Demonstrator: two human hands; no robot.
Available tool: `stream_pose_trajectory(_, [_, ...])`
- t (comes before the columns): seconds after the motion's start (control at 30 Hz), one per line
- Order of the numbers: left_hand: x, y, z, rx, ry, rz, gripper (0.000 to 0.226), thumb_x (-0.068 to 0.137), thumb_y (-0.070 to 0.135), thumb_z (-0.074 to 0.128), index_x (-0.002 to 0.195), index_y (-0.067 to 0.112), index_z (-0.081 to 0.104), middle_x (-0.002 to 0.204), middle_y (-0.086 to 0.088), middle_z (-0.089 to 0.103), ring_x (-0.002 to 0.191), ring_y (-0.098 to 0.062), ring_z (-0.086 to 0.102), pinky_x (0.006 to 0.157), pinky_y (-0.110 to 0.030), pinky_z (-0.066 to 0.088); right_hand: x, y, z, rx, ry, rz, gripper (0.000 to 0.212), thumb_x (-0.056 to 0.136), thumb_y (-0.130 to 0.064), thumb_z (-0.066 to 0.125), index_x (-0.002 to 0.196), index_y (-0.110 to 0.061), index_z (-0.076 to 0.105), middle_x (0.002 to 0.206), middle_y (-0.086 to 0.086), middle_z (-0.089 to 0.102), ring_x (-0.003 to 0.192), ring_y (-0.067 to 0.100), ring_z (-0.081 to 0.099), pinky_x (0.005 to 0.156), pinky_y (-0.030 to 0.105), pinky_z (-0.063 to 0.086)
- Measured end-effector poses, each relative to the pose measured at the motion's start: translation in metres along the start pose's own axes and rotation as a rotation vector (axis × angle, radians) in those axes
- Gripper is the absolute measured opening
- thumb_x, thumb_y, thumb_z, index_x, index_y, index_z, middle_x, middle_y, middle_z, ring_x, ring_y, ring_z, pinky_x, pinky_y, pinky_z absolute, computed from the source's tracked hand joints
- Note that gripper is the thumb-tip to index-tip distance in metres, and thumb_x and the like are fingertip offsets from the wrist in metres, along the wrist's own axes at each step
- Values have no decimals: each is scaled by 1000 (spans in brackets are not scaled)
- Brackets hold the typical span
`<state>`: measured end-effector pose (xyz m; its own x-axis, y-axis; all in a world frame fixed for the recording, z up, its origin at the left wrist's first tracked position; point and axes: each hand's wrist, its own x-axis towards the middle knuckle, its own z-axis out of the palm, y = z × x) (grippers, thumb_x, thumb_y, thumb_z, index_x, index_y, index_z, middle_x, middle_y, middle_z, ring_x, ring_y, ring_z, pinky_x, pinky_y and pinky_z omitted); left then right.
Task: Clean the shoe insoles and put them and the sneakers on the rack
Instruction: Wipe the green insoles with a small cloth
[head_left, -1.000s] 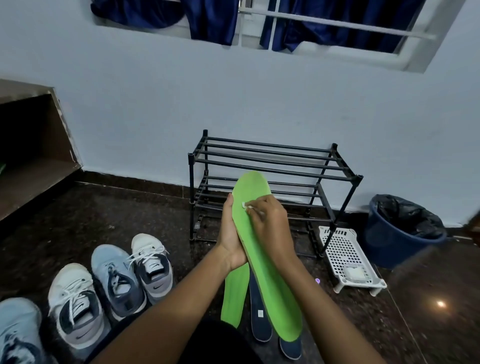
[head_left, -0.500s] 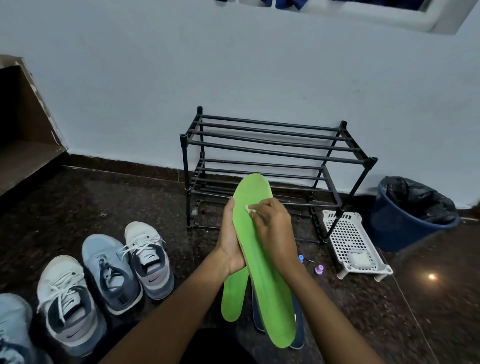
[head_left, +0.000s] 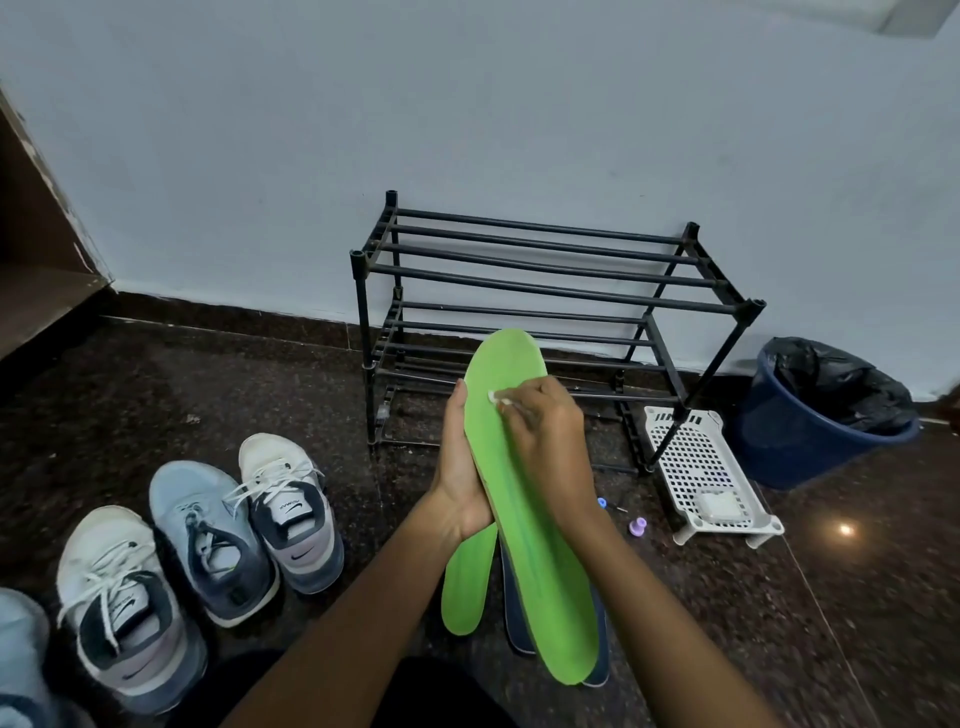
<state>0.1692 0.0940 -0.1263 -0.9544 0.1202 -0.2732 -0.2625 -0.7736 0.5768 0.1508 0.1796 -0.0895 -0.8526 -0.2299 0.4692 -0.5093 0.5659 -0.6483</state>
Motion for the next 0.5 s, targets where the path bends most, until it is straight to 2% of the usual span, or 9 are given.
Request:
stream_pose_trajectory(0.1, [-1,2,3,-17,-25,15,66,89,65,29,113,16,65,99,-9,72,86,-22,70,71,-33,56,6,-3,3,18,5,4,13,84,-4,61,93,-4,70,84,4,56,84,20,54,75,29,47])
stream_pose_trajectory(0.2, [-2,6,2,-52,2,5,76,83,70,33,127,13,57,125,-17,61,114,-30,59,91,-40,51,-9,-9,8,58,-67,5,15,82,0,61,93,-4,71,84,6,58,84,20,56,77,29,46])
stream_pose_trajectory(0.27, [-2,5,0,-47,13,-11,83,80,74,32,128,10,56,130,-21,56,122,-34,53,96,-42,47,-22,-10,8,73,-108,7,16,81,2,62,93,-4,71,84,9,59,83,21,57,78,30,47])
stream_pose_trajectory(0.4, [0,3,-1,-33,21,-11,82,84,72,29,127,8,56,127,-22,58,119,-34,55,94,-41,49,-24,-5,0,27,-94,-16,14,82,0,62,92,-3,71,82,7,58,80,17,54,73,23,43])
stream_pose_trajectory(0.5, [-4,2,4,-13,-5,19,68,89,65,28,117,14,63,104,-12,70,90,-24,70,72,-34,58,-6,-2,-3,-16,-9,11,14,84,-5,61,94,-2,70,83,4,55,83,17,52,71,19,38])
